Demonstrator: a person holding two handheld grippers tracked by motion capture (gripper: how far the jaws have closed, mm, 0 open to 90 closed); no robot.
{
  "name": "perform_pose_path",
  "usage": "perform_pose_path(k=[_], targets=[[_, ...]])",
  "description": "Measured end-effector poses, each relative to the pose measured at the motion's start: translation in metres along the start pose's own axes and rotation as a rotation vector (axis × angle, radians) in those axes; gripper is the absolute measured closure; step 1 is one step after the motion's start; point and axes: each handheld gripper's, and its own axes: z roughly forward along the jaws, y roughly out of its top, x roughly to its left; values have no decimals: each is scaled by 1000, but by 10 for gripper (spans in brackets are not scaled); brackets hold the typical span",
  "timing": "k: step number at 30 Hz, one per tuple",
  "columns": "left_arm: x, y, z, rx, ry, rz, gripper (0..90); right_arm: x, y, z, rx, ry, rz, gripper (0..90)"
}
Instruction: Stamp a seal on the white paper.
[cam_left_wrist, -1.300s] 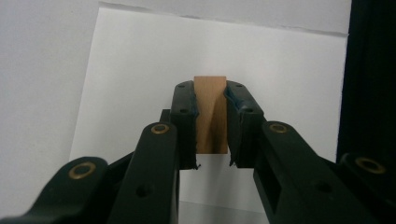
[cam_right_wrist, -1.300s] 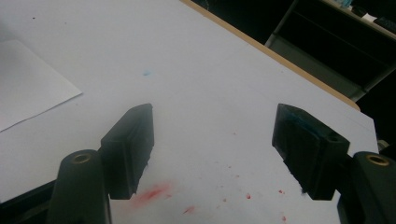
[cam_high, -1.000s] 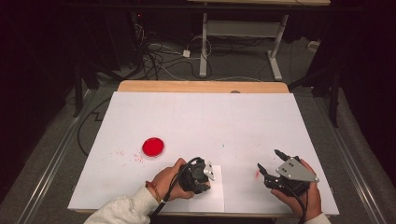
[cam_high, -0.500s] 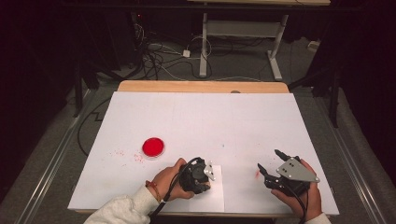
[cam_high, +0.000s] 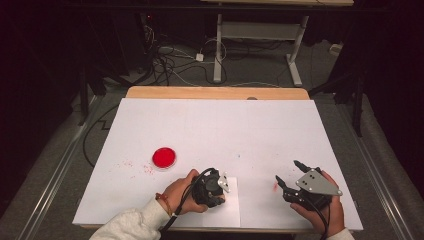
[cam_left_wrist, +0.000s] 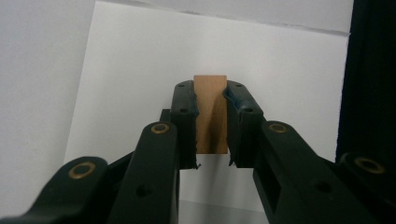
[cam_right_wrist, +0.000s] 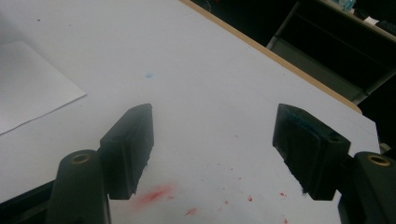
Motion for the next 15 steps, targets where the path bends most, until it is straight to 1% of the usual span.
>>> perform_pose_path(k=[9,10,13,15], targets=[[-2,2,0,19,18,13,739,0,0,-1,1,0,3,299],[-3,2,0,13,17,6,739,0,0,-1,0,1,4,299],[-1,1,0,7,10,0,739,1,1,0,-4,2,-2,298],[-3,1,0,7,20,3,738,0,1,-1,-4,0,1,298]])
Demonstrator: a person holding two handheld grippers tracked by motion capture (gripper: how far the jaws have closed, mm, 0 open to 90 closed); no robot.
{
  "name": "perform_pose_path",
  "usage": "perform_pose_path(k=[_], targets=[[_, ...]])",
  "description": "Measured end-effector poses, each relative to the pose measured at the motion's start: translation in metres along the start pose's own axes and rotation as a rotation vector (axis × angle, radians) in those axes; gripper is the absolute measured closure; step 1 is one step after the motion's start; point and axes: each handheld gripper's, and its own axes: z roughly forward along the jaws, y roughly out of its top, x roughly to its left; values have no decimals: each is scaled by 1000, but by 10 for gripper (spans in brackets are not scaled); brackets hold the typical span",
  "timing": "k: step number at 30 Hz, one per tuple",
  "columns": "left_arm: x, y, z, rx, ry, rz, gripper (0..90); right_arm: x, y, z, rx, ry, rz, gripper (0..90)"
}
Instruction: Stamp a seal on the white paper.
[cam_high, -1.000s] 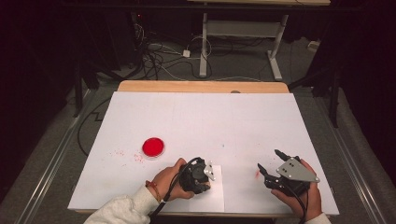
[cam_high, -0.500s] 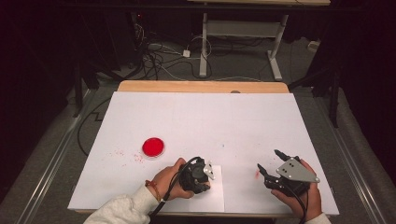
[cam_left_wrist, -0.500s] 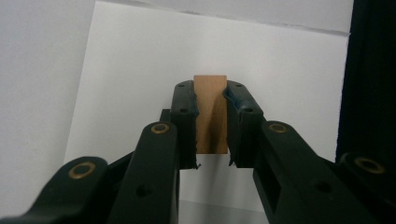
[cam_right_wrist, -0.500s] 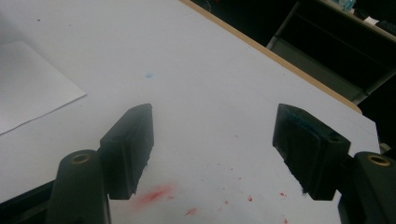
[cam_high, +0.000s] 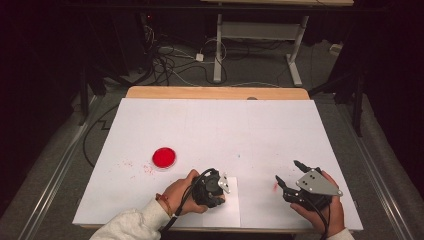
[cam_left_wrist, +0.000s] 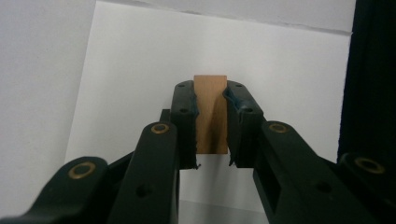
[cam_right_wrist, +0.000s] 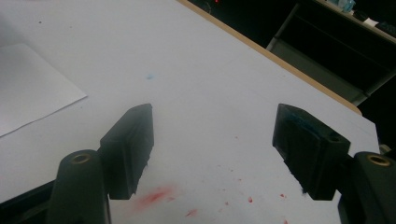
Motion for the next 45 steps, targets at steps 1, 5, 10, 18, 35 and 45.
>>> perform_pose_path(k=[1,5,10,18,35,45], targets=[[-1,0,0,0,5,2,739,0,0,0,0,1,0,298],[-2,-1,-3,-3,25,1,738,-1,0,0,-3,0,3,298],[2,-5,-25,-87,26,-24,737,-2,-1,-1,-5,0,7,298],[6,-14,-46,-166,74,-54,737,-3,0,-2,-11,-2,4,298],[19,-36,-61,-194,118,-115,737,-4,3,3,-19,8,5,298],[25,-45,-63,-181,139,-128,737,-4,2,2,-16,5,6,298]])
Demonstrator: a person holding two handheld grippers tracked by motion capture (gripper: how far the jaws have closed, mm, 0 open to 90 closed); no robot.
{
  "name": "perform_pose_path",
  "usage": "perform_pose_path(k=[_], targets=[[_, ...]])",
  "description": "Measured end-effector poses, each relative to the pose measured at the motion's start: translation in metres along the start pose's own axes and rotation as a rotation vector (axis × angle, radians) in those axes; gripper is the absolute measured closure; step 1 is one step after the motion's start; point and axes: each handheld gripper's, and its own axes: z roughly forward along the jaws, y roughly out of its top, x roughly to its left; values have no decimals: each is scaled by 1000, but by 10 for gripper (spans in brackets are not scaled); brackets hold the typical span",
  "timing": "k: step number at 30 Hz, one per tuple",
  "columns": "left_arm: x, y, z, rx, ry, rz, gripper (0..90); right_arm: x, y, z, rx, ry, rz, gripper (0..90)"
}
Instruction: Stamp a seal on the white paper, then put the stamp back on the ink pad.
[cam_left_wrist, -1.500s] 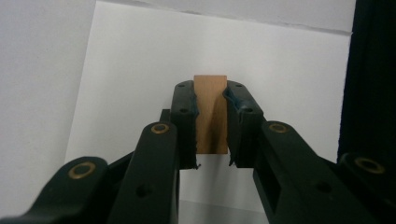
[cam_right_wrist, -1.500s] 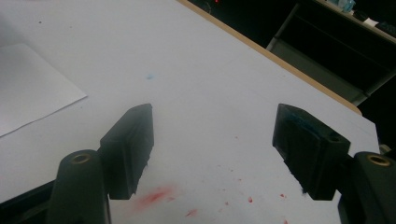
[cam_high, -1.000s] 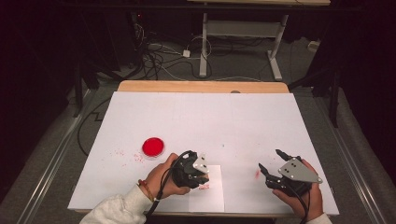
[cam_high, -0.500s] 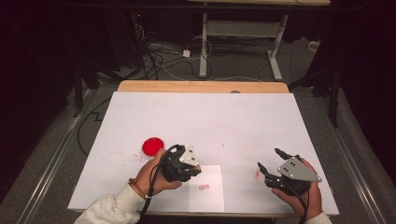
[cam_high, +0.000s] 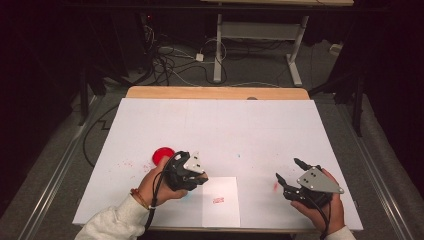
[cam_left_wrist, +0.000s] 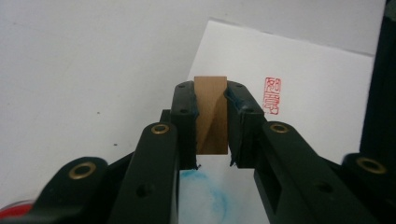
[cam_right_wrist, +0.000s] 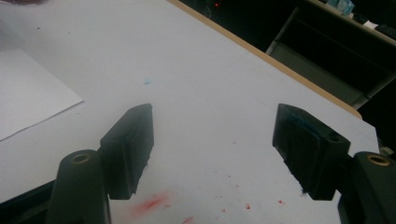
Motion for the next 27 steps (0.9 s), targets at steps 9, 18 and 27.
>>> perform_pose_path(k=[9,18,27], targets=[[9,-6,-13,-25,31,-34,737,2,0,-1,-1,5,-3,298],[22,-15,-26,-51,66,-79,736,0,0,0,1,2,-3,298],[28,-20,-33,-56,98,-105,736,0,-1,-3,-6,2,-4,298]])
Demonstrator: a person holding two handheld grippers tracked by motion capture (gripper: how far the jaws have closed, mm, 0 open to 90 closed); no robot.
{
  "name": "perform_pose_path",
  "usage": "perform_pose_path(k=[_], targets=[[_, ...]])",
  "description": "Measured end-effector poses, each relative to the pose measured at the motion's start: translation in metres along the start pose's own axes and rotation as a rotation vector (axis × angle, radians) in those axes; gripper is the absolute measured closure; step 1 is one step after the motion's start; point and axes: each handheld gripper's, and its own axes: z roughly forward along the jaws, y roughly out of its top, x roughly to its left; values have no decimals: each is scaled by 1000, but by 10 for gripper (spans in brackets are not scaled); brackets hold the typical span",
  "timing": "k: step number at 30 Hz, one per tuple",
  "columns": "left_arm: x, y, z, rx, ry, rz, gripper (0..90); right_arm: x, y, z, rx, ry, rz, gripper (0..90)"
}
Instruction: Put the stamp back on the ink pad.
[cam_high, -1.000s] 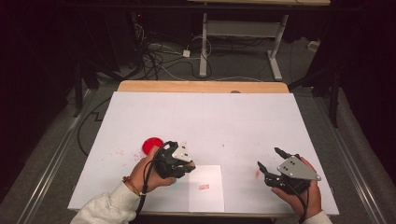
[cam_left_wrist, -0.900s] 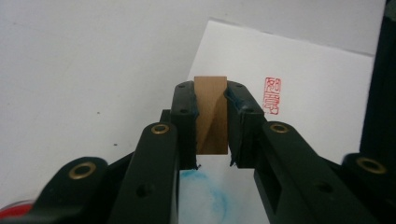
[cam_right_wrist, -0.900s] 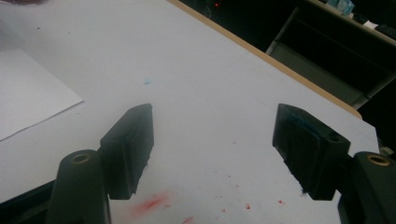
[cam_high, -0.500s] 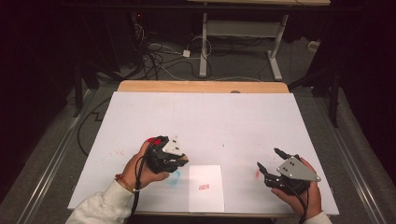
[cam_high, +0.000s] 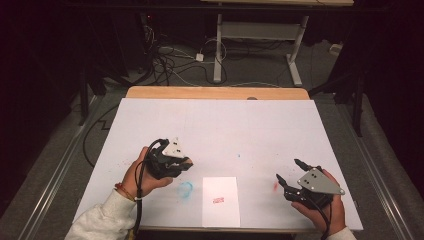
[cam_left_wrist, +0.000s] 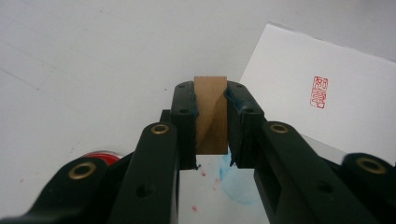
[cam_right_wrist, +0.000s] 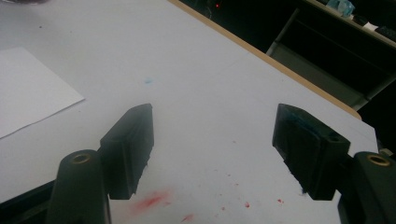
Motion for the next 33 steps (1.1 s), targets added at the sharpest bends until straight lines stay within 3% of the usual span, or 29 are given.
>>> perform_pose_path(k=[11,14,19,23,33], targets=[[13,-9,-8,4,32,-45,736,1,2,0,-5,11,1,299],[20,-14,-8,41,47,-39,736,1,2,1,-3,11,-2,299],[36,-26,-4,58,59,-89,736,2,2,-1,-5,10,2,301],[50,-35,3,103,80,-136,736,2,1,0,1,12,-1,301],[75,-49,19,163,58,-223,735,3,1,1,9,14,-3,302]])
